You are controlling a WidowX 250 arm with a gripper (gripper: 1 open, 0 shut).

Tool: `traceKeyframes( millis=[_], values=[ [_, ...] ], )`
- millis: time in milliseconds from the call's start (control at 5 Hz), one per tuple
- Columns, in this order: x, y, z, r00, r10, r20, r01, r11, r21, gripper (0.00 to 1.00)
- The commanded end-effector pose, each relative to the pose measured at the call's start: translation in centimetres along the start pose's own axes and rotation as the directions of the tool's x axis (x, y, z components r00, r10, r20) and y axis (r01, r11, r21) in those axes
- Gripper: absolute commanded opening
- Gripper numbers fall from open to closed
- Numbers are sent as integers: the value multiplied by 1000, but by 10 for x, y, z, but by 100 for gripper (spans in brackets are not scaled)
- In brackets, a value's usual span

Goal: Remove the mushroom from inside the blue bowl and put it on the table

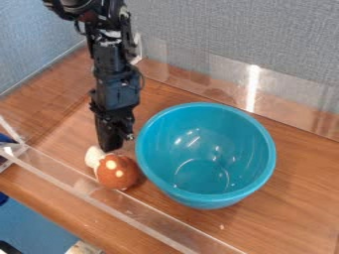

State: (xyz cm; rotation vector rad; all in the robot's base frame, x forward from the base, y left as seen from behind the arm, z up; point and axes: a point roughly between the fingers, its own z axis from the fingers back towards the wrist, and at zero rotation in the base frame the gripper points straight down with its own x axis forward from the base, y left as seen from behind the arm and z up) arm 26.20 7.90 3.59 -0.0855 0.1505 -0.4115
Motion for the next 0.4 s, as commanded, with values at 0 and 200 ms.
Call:
traceKeyframes(
  millis=[0, 200],
  values=[
    [0, 14, 36, 997, 36, 74, -40, 998, 50, 0],
    [-1, 3, 51, 996, 16, 90, -21, 998, 56, 0]
  ],
)
